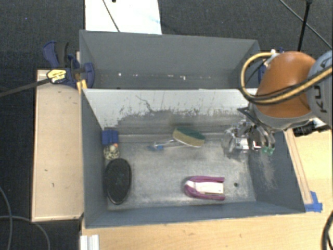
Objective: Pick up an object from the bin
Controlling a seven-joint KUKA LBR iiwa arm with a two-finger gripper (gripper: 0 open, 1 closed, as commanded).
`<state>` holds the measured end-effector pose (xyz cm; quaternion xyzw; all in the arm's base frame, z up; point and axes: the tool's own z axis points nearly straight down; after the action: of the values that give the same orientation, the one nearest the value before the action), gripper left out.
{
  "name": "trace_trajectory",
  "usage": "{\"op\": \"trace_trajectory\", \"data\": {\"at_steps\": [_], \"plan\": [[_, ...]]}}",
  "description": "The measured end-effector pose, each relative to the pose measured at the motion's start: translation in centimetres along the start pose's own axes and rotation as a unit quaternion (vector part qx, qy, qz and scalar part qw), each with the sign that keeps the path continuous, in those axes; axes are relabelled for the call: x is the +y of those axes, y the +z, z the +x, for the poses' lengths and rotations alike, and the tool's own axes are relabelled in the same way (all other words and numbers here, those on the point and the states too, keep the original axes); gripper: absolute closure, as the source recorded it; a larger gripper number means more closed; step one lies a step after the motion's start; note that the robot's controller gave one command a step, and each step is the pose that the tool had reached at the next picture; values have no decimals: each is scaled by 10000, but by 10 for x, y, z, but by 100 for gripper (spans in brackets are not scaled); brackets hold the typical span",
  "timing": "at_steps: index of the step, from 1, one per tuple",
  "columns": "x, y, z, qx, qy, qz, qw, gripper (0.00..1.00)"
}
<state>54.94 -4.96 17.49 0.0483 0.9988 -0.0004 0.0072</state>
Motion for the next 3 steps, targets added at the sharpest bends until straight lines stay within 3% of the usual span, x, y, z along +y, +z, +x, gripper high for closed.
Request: {"op": "trace_trajectory", "data": {"at_steps": [1,2,3], "plan": [[-24,53,26,82,776,6,9969,100],[-24,52,24,66,753,5,9971,0],[17,104,59,95,108,-4,9999,0]]}}
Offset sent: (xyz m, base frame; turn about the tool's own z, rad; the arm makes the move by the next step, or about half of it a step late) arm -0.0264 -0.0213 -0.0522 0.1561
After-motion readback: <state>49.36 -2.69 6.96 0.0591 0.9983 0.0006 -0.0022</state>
